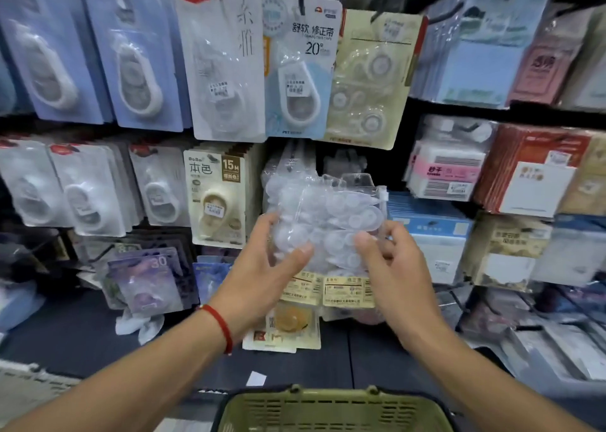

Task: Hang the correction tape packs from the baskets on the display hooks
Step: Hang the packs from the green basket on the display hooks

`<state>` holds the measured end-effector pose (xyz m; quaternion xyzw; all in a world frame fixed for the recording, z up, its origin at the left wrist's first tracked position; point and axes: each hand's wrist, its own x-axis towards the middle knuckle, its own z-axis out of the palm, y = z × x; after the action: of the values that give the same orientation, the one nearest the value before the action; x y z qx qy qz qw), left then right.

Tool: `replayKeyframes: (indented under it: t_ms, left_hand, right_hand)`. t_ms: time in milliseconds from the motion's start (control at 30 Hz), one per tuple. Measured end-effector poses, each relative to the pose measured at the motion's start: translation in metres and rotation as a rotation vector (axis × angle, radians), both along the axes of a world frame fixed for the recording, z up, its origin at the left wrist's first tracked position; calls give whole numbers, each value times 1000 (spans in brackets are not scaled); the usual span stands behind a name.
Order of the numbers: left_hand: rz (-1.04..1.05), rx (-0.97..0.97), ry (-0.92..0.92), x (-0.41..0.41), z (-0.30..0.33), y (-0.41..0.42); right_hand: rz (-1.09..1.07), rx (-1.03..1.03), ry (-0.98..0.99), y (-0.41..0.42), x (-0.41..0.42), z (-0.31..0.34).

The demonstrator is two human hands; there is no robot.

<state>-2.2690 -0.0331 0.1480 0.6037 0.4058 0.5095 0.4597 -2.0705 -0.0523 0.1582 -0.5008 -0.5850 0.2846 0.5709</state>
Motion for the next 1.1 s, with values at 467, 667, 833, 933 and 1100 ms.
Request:
replayKeyframes:
  t_ms: [467,667,833,933,1100]
  left_hand:
    - [239,114,8,-27,0,12]
    - [273,131,21,-31,2,12]
    - [277,114,-10,-33,-1,14]
    - [256,119,-21,-32,-3,14]
    - [236,63,-43,-24,-7,13]
  right_hand:
    - [-59,-61,49,41,14,5]
    - [-44,-42,39,42,11,5]
    - [-79,-39,92,39,11,6]
    - [-71,-53,85,41,11,6]
    - [-159,-104,-258,52,25,-2]
